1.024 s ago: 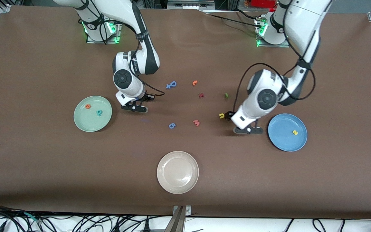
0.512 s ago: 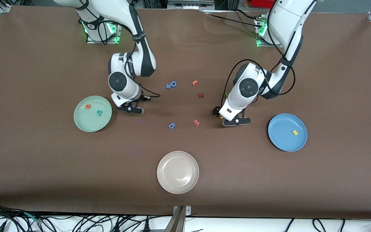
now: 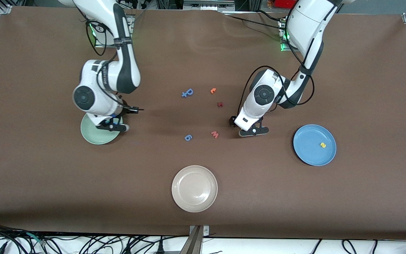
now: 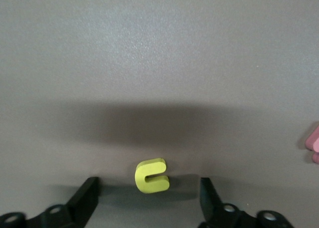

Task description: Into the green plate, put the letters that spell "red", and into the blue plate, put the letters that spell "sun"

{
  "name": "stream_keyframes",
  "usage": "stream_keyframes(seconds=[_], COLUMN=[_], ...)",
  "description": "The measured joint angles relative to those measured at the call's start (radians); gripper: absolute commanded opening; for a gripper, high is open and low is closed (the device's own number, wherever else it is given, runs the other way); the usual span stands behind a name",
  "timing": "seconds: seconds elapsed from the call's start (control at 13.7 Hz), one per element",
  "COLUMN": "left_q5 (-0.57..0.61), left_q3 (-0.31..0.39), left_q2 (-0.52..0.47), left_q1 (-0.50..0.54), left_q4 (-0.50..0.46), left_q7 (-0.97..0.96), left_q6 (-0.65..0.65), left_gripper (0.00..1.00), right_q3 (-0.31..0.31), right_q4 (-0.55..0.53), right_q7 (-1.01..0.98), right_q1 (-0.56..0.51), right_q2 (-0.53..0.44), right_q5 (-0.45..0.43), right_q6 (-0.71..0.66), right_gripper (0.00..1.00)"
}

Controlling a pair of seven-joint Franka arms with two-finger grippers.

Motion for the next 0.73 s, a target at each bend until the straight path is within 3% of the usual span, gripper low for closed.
stream_keyframes(seconds=[0.44,0.51,0.58,0.66,0.73], left_q5=[0.019,0.020,0.020,0.020,0.020], left_q3=[0.004,0.004,0.004,0.004,0.004], left_q2=[0.002,0.002,0.000,0.000,0.004], left_q1=[-0.003,-0.003,-0.003,-0.004,-0.004], left_q4=[0.018,0.018,0.021,0.026,0.028], left_q7=[-0.006,-0.008,-0.011,-0.012,-0.012], left_q6=[0.000,0.000,-0.002,-0.002,-0.002], left_gripper=[0.27,0.23,0.19,0.17,0.16], right_q3=[-0.023,-0.023,-0.023,-0.023,-0.021], right_q4=[-0.017,-0.021,-0.023,-0.023,-0.023], right_q7=[-0.277,-0.296,-0.306,-0.308,-0.309], right_q1=[-0.131,-0.140,-0.145,-0.146,-0.145], right_q2=[0.050,0.061,0.070,0.078,0.081], right_q5=[-0.006,-0.006,-0.006,-0.006,-0.006], right_q6=[-0.004,-0.004,-0.004,-0.004,-0.004], right_gripper=[0.08,0.14,0.44,0.63,0.75])
